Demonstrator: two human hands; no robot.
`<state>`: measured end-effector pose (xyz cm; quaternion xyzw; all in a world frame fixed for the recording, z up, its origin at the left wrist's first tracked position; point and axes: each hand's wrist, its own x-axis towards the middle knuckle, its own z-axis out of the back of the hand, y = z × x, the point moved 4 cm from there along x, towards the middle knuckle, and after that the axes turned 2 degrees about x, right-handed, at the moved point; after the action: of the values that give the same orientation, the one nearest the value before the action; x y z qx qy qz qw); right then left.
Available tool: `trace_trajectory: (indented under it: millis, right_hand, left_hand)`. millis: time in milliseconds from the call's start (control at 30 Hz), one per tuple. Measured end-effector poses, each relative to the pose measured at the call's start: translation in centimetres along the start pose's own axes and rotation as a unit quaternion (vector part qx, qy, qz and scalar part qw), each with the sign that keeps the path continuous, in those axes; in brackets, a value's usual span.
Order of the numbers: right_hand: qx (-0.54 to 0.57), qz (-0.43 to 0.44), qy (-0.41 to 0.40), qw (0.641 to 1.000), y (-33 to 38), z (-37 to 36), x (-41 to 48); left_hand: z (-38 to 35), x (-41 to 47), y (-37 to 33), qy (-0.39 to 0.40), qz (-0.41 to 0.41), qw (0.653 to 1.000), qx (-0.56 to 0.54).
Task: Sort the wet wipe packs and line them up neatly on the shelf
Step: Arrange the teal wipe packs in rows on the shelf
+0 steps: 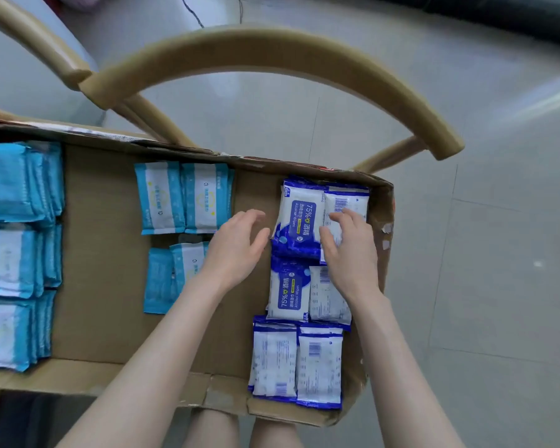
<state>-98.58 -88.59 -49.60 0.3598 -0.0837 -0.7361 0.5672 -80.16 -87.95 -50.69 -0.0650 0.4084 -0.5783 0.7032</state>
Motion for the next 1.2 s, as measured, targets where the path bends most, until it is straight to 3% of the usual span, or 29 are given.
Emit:
trace_trajectory:
  millis: [200, 400, 667, 967, 1200]
  right_hand:
    - [0.027, 0.056, 0.030, 0.998, 5.5, -3.4, -3.0]
    - [0.031, 0.050, 0.068, 0.996, 10.3, -10.0, -5.4]
    - [0.052, -0.029, 0.039, 0.997, 13.6, -17.0, -4.3]
    - [0.024, -0.083, -0.050, 0.995, 14.8, -18.4, 1.4]
    - [0.106, -0.196, -0.066, 0.973, 12.7, -18.8, 3.5]
  left_hand:
    - [4.2, -4.3, 4.5, -0.042, 0.028, 0.998, -0.045]
    - [7.0, -5.8, 11.6, -0.074, 0.075, 0.991, -0.079]
    - [9.3, -2.5, 18.2, -0.043, 0.098, 0.989, -0.104]
    - [9.0, 5.0, 18.9, -0.045, 0.167, 0.972, -0.159]
    - [8.8, 6.4, 18.9, -0.053, 0.214, 0.960, -0.172]
